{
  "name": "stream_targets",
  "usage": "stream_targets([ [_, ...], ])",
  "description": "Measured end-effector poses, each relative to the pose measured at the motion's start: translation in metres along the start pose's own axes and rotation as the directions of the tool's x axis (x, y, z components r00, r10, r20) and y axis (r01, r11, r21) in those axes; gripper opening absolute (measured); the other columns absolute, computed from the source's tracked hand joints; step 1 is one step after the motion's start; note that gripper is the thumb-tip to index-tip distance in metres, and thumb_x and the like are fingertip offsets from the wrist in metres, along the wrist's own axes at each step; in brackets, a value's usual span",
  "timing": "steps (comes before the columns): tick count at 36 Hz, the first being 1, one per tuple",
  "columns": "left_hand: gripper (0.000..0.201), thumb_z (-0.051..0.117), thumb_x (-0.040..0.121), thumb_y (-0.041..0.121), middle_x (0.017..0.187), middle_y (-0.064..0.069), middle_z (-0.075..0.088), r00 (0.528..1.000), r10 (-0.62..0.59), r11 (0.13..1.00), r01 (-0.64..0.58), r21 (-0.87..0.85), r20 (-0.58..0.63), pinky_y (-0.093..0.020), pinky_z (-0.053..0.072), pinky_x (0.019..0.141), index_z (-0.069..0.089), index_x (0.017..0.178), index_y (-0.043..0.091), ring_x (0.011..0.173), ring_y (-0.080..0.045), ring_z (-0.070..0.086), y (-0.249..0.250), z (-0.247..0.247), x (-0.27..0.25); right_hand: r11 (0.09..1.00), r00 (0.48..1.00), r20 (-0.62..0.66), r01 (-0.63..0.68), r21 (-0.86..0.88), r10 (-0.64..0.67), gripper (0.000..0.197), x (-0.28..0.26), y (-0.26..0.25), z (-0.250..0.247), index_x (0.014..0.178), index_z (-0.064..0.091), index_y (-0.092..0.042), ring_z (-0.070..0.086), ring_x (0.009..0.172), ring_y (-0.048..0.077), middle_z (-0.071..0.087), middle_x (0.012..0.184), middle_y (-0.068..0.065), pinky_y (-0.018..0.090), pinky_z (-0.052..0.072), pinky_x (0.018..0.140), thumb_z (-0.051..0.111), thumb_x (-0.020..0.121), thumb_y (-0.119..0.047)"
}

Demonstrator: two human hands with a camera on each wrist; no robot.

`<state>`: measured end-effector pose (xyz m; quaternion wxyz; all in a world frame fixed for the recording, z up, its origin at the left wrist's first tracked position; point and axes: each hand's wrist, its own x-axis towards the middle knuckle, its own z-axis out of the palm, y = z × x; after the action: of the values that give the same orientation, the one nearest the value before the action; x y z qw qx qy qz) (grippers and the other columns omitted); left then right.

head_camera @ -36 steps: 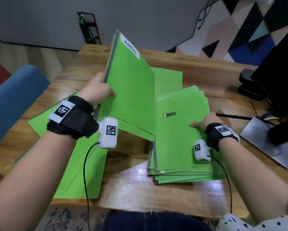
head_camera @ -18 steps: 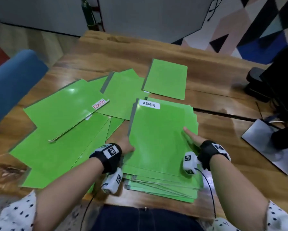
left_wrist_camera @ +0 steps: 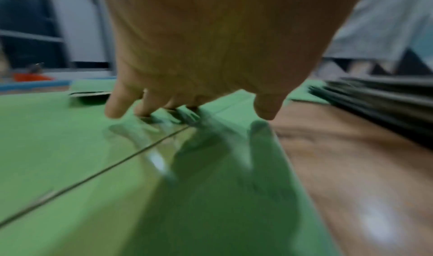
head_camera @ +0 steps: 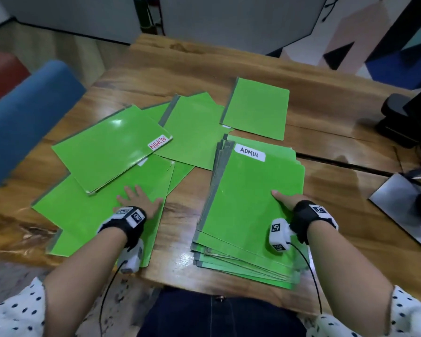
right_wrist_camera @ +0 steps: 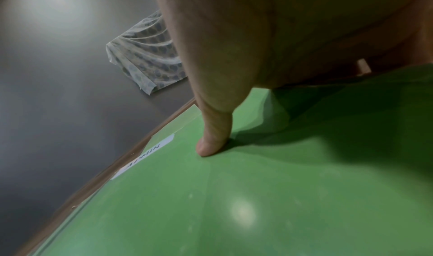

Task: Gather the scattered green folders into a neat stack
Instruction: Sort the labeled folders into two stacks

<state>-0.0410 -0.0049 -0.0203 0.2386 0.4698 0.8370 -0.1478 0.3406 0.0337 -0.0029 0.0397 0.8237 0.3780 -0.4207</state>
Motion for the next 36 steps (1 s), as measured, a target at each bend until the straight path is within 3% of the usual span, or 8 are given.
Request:
stream_targets([
  [7, 0.085, 0.024, 0.091, 0.067, 0.157, -0.023, 0.002, 0.978, 0.204, 0.978, -0.205, 0.042, 0.042, -0.050, 0.034, 0.109, 0.005, 0.152, 0.011, 0.139, -0.047, 0.023, 0.037, 0.019, -0.042, 0.999, 1.000, -0.013, -0.028, 0.027, 0.029, 0.089, -0.001, -0.004, 0.002, 0.137, 0.043, 0.000, 0.050, 0.124, 0.036, 0.044, 0.144, 0.021, 0.047, 0.041, 0.105, 0.054, 0.081, -0.068],
  [12, 0.059, 0.033, 0.099, 0.048, 0.132, -0.013, 0.055, 0.884, 0.467, 0.878, -0.462, -0.129, 0.016, -0.035, 0.050, 0.091, 0.030, 0.145, 0.011, 0.101, -0.023, 0.063, 0.051, 0.002, -0.053, 0.999, 0.999, -0.030, -0.023, 0.048, 0.024, 0.092, -0.002, -0.001, 0.003, 0.136, 0.044, 0.000, 0.051, 0.122, 0.037, 0.046, 0.142, 0.021, 0.049, 0.042, 0.104, 0.056, 0.077, -0.071],
  [14, 0.049, 0.041, 0.099, 0.039, 0.126, -0.011, 0.059, 0.892, 0.443, 0.882, -0.452, -0.138, -0.086, -0.031, 0.050, 0.085, 0.039, 0.139, 0.011, 0.096, -0.021, 0.063, 0.043, -0.008, -0.038, 0.999, 0.999, -0.034, -0.023, 0.041, 0.024, 0.093, -0.003, -0.001, 0.004, 0.136, 0.044, -0.001, 0.051, 0.122, 0.037, 0.046, 0.142, 0.021, 0.049, 0.042, 0.104, 0.054, 0.077, -0.072],
  [17, 0.041, 0.053, 0.092, 0.022, 0.128, -0.016, 0.053, 0.921, 0.313, 0.943, -0.331, -0.043, -0.232, -0.038, 0.049, 0.094, 0.047, 0.129, 0.005, 0.114, -0.029, 0.054, 0.020, -0.024, -0.002, 0.999, 0.999, -0.029, -0.030, 0.025, 0.031, 0.091, -0.005, -0.001, 0.004, 0.136, 0.044, 0.000, 0.051, 0.122, 0.037, 0.045, 0.143, 0.021, 0.048, 0.041, 0.105, 0.052, 0.079, -0.071],
  [22, 0.055, 0.041, 0.094, 0.007, 0.153, -0.027, 0.019, 0.965, 0.068, 0.983, -0.022, 0.180, -0.253, -0.052, 0.030, 0.111, 0.023, 0.146, 0.002, 0.138, -0.046, 0.025, -0.022, -0.034, 0.039, 0.998, 0.999, -0.032, -0.038, 0.040, 0.039, 0.090, -0.004, -0.002, 0.004, 0.137, 0.042, 0.002, 0.049, 0.125, 0.037, 0.044, 0.144, 0.022, 0.048, 0.039, 0.107, 0.055, 0.080, -0.067],
  [26, 0.058, 0.041, 0.095, 0.002, 0.145, -0.036, 0.028, 0.976, 0.144, 0.965, -0.101, 0.242, -0.164, -0.049, 0.046, 0.099, 0.018, 0.148, 0.001, 0.127, -0.047, 0.043, -0.028, -0.024, 0.045, 0.998, 0.998, -0.027, -0.052, 0.031, 0.053, 0.091, -0.004, -0.004, 0.004, 0.139, 0.039, 0.002, 0.047, 0.128, 0.036, 0.041, 0.146, 0.022, 0.047, 0.038, 0.107, 0.054, 0.081, -0.066],
  [30, 0.050, 0.030, 0.100, 0.006, 0.140, -0.041, 0.031, 0.975, 0.204, 0.947, -0.174, 0.270, -0.084, -0.050, 0.047, 0.097, 0.017, 0.147, -0.002, 0.123, -0.050, 0.047, -0.020, -0.027, 0.036, 0.998, 0.998, -0.018, -0.058, 0.011, 0.058, 0.090, -0.006, -0.004, 0.003, 0.139, 0.039, 0.002, 0.046, 0.128, 0.037, 0.041, 0.146, 0.022, 0.047, 0.038, 0.107, 0.052, 0.083, -0.066],
  [36, 0.029, 0.035, 0.099, 0.002, 0.104, -0.016, 0.066, 0.915, 0.402, 0.888, -0.384, 0.254, -0.022, -0.034, 0.057, 0.080, 0.052, 0.120, -0.005, 0.090, -0.028, 0.068, 0.020, -0.042, -0.015, 0.999, 0.999, -0.016, -0.045, -0.001, 0.045, 0.090, -0.008, -0.006, 0.003, 0.138, 0.040, 0.003, 0.047, 0.127, 0.037, 0.041, 0.145, 0.023, 0.048, 0.038, 0.107, 0.053, 0.082, -0.066],
])
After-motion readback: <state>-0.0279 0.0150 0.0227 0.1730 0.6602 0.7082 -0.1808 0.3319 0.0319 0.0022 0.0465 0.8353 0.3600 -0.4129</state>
